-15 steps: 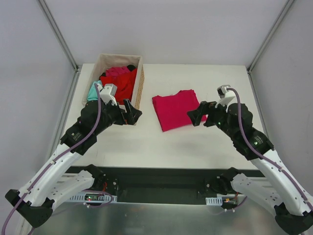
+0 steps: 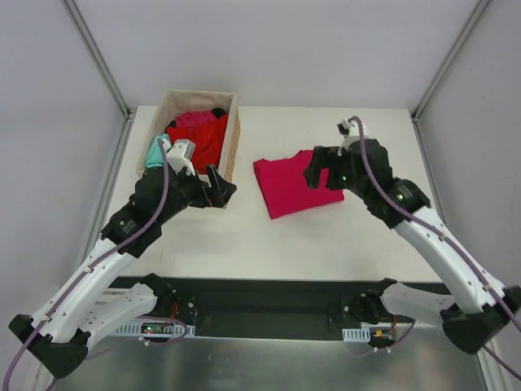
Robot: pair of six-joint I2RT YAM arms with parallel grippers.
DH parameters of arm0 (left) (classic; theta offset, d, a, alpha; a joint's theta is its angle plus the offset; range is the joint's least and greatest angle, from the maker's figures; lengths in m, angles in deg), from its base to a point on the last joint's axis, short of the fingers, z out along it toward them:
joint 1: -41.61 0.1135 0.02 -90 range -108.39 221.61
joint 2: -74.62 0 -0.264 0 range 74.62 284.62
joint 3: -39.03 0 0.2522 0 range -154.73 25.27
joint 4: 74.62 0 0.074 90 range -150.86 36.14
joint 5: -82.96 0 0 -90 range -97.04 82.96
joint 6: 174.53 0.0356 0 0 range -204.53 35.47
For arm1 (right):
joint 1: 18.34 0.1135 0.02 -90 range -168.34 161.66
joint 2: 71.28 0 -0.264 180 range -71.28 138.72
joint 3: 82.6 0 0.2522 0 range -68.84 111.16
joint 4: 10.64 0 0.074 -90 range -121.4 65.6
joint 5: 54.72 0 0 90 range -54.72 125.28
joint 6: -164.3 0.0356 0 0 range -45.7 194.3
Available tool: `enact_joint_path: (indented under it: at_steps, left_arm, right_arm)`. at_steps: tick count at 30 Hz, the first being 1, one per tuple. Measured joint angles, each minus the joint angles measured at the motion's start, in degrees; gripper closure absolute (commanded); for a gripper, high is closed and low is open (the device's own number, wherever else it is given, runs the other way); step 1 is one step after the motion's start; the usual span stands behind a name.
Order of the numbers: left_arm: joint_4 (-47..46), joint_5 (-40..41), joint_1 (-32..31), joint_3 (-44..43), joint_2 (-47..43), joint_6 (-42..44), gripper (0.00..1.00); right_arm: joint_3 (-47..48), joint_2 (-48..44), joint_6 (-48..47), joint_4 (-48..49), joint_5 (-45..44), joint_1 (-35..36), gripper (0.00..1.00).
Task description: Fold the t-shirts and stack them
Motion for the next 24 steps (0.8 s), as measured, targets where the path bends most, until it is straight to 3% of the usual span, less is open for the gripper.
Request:
enact_joint_path:
  at_steps: [3, 14, 24]
  left_arm:
    - [0.0, 0.0, 0.0, 0.0, 0.0, 0.0, 0.01]
    - [0.0, 0.5, 0.0, 0.0, -0.5, 0.1, 0.01]
    - [0.0, 3.0, 0.0, 0.0, -0.6, 0.8, 0.01]
  right_arm:
    - [6.3, 10.0, -0.4, -1.0, -2.5, 0.0, 0.04]
    - [10.4, 37.4, 1.3, -0.7, -0.4, 0.0, 0.04]
    - [21.4, 52.6, 1.9, 0.5, 3.7, -0.3, 0.04]
